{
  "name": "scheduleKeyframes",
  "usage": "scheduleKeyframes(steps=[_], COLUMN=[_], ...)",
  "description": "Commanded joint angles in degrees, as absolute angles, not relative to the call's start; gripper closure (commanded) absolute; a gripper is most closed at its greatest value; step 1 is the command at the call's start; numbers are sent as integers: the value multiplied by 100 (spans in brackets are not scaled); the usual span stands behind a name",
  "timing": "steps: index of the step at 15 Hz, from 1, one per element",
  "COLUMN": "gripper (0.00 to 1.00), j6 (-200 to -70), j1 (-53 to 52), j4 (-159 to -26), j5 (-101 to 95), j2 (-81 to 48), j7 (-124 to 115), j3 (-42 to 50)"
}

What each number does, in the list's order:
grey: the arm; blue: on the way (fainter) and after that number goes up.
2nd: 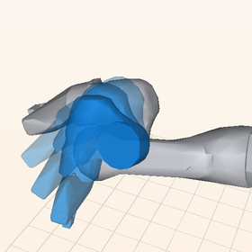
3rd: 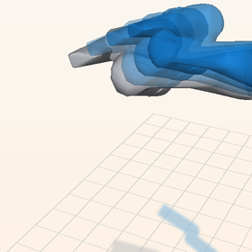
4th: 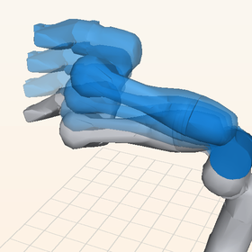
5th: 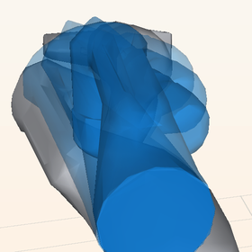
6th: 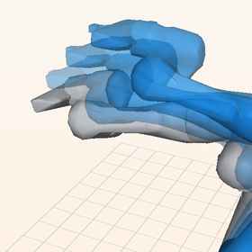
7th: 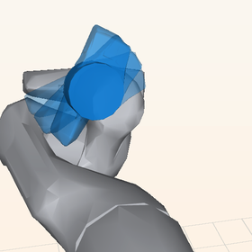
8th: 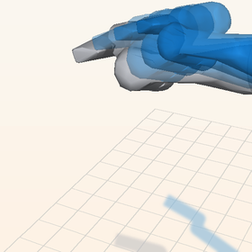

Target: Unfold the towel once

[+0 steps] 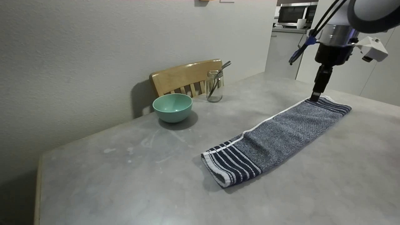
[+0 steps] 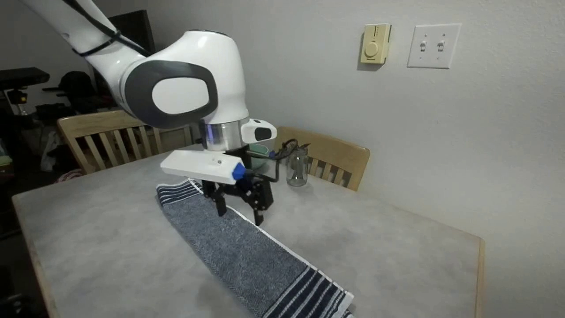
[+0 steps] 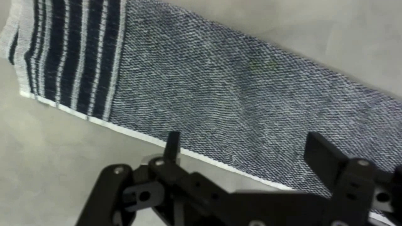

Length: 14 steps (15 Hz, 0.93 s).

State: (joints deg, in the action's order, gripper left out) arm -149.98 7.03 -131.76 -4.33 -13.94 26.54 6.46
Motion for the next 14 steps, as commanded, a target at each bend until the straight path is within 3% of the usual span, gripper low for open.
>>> scheduleKeyframes(steps=[1, 7, 14], gripper=[0, 0, 0], j6=[-14588, -14090, -14457], j1=[421, -4, -787], j4=[-13386, -13008, -12050], j5=[-411, 145, -228], j2=[-1072, -1343, -2271], j7=[2015, 2234, 519], j3=[273, -599, -704])
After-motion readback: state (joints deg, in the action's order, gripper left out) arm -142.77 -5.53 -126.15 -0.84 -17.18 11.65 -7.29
